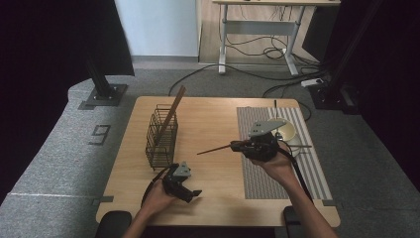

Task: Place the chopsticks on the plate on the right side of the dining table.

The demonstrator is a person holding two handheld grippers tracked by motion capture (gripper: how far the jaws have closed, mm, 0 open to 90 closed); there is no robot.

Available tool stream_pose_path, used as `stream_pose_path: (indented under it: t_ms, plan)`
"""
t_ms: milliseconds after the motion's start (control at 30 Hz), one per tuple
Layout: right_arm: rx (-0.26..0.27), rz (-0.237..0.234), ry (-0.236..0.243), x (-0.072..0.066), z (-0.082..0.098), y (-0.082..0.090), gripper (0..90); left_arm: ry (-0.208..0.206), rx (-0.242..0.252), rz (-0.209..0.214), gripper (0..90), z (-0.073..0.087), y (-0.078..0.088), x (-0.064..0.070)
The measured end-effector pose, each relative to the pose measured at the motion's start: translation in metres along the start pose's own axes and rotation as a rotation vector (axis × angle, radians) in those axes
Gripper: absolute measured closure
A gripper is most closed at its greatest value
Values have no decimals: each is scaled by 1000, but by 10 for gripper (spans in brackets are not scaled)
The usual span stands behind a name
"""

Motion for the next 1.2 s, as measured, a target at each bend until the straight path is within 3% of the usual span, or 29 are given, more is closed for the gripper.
stream_pose_path:
  t_ms: [233,467,700,1200]
  plan:
    - [-16,-32,-1,-7,13,-7,831,-10,15,-8,23,-3,8,1]
    - [-30,-56,-2,-15,26,-13,831,-15,45,-30,118,-4,15,-1]
    - [-28,-88,13,-26,32,-14,831,-19,86,-13,167,-9,18,0]
    - [-65,-142,48,-43,32,-33,831,-92,123,47,508,-19,18,13]
Point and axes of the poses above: each handheld gripper's, and its own axes: y roughly backward along the jaws, z roughly out of its underside, x roughly to its right, the point moved 4 cm from there along -y, roughly forward along the jaws, and after that the axes turned 15 degrees about -x, right-handed, at the moved point
